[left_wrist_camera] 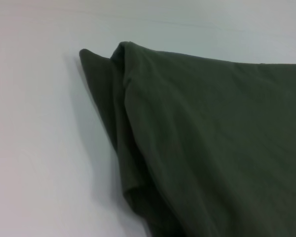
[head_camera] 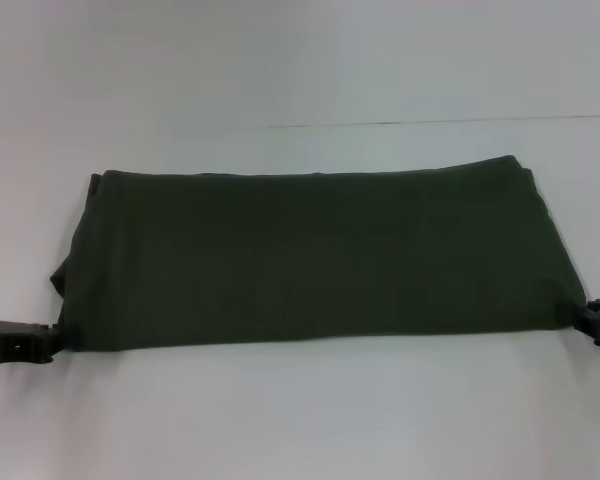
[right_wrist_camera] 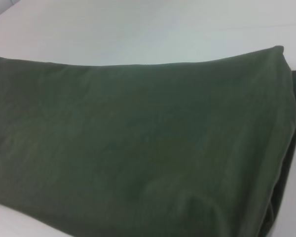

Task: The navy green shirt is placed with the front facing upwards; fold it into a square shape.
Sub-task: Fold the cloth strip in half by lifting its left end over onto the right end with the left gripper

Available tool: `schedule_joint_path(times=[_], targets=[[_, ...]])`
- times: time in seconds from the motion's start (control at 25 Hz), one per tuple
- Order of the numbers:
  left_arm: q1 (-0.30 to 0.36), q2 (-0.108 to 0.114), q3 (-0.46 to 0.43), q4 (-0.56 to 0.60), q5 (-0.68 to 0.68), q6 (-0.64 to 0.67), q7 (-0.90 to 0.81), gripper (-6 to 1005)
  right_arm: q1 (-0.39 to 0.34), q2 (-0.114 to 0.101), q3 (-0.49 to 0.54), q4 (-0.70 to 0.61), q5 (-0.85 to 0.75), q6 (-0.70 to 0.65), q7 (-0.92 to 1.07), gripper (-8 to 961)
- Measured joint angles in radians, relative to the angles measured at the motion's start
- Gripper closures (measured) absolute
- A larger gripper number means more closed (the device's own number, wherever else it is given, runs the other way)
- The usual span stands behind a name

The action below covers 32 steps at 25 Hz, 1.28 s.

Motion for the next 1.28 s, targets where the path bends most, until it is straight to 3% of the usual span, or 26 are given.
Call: schedule_joint_path(times=[0.04,0.28,0.48,0.84,1.28], targets=[[0.0,0.0,0.003,0.0,-0.001,0.0,0.0,901,0.0,0.0,0.0,0.0,0.0,0.0,0.0,916],[-0.001,0.0,0.005,0.0,-0.006,0.002,0.0,1000,0.0,0.0,0.003,0.0,0.0,0.001,-0.002,921],[-0.002,0.002,0.001,0.008,-0.006,0.031,0.001,1000,-0.007,0.001,0.048,0.0,0.0,-0.014,-0.039,920],[0.011,0.021,-0.017,0.066,0.003,0.26,0.046,1001,-0.036,0.002,0.142,-0.015,0.002,-0.125,-0.112,921],[0.071,0.023,-0.054,0.141,0.004,0.343,0.078,1001,-0.079,0.03,0.146,-0.059,0.002,-0.203,-0.135,920]])
